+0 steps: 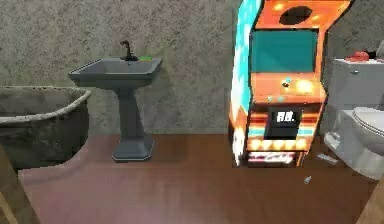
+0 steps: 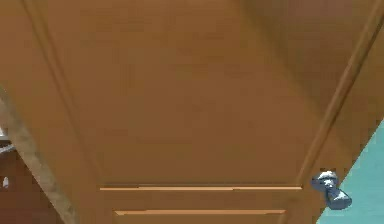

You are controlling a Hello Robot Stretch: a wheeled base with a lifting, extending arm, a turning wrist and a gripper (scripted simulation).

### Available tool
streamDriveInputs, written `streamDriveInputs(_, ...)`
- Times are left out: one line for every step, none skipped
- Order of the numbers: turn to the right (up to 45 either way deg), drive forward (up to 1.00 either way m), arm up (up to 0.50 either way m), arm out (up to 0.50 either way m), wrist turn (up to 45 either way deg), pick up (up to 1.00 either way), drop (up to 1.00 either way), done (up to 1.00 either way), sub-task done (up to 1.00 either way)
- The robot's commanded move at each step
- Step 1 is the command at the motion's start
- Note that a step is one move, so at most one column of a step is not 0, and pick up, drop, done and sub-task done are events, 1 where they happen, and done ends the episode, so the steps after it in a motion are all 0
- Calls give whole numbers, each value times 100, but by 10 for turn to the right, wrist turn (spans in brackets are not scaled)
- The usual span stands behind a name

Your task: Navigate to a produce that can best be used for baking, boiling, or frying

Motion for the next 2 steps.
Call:
streamDriveInputs(0,60,0,0,0,0,0,0,0)
streamDriveInputs(-450,0,0,0,0,0,0,0,0)
